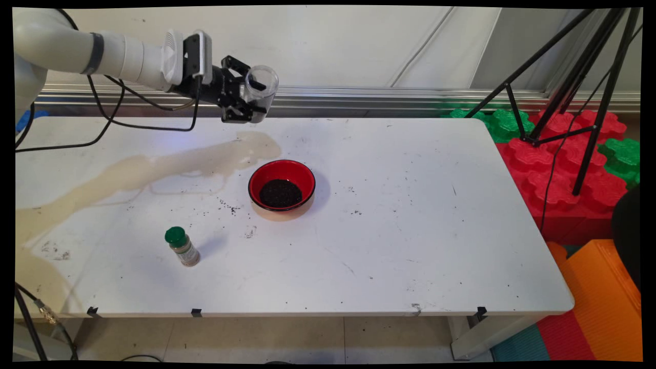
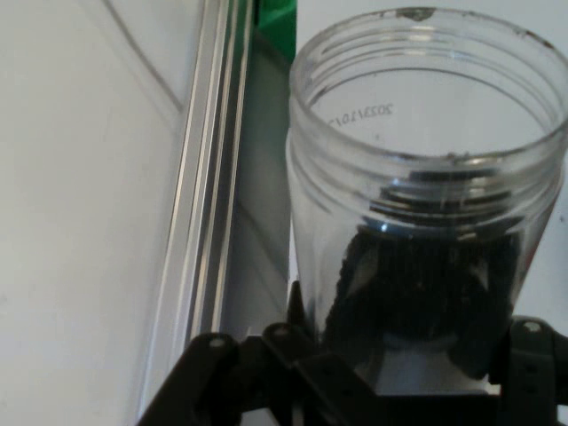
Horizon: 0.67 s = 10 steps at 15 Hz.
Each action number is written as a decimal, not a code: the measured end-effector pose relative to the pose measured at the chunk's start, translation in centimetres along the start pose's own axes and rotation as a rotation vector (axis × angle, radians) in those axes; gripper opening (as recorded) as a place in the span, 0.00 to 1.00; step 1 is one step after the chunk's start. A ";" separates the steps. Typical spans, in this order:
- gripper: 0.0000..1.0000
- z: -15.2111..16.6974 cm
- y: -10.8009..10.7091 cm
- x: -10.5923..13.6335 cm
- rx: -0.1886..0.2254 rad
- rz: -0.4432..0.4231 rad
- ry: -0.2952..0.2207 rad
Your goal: Pour the black seasoning powder in the red bowl
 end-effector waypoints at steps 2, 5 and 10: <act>0.00 0.0 -0.4 -0.1 0.001 -0.091 0.006; 0.00 0.2 -1.1 -0.3 0.007 -0.204 0.027; 0.00 1.1 -1.7 -1.4 0.020 -0.348 0.073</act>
